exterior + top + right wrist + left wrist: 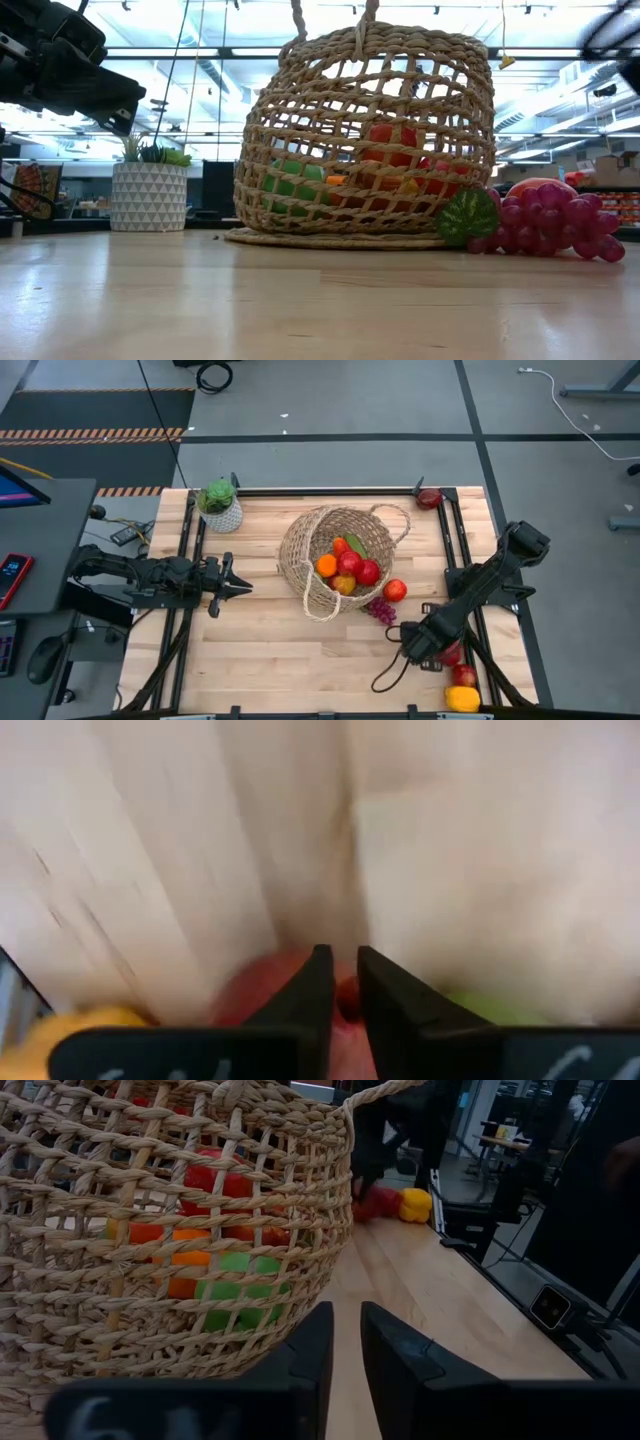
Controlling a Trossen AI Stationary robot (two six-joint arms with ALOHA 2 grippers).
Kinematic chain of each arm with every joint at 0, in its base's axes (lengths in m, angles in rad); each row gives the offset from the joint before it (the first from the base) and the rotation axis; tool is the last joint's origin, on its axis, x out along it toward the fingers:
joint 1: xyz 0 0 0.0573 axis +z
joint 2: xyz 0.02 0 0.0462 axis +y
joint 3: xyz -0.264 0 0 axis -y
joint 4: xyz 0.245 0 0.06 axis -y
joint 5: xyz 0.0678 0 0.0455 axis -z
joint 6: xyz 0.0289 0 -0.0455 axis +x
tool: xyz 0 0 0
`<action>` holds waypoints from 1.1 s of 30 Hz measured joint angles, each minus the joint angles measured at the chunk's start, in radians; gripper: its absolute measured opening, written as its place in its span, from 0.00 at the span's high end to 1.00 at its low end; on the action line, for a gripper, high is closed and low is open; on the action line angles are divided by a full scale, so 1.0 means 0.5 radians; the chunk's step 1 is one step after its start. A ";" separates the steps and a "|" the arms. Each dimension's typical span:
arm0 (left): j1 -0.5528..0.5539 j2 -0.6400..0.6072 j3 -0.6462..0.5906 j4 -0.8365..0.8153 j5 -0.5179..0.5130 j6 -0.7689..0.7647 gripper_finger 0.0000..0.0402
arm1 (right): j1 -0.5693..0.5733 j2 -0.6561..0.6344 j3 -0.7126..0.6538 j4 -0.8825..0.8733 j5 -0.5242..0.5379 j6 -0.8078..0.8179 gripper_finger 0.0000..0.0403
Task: Build produce basket
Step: Put the red pomegranate into the woven basket
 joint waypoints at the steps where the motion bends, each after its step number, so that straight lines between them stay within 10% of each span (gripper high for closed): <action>1: 0.000 0.000 0.000 0.000 0.000 -0.001 0.85 | -0.011 -0.052 0.000 -0.010 0.050 0.011 0.84; 15: 0.000 0.000 0.000 0.000 0.000 0.000 0.84 | -0.271 -0.617 0.000 -0.240 0.550 -0.042 0.43; 24: 0.000 0.000 0.000 0.000 0.000 0.000 0.86 | -0.326 -0.621 0.000 0.378 0.187 -0.245 0.13; 33: 0.000 0.000 0.000 0.000 0.000 0.000 0.84 | 0.017 -0.442 -0.015 0.841 0.541 -0.809 0.08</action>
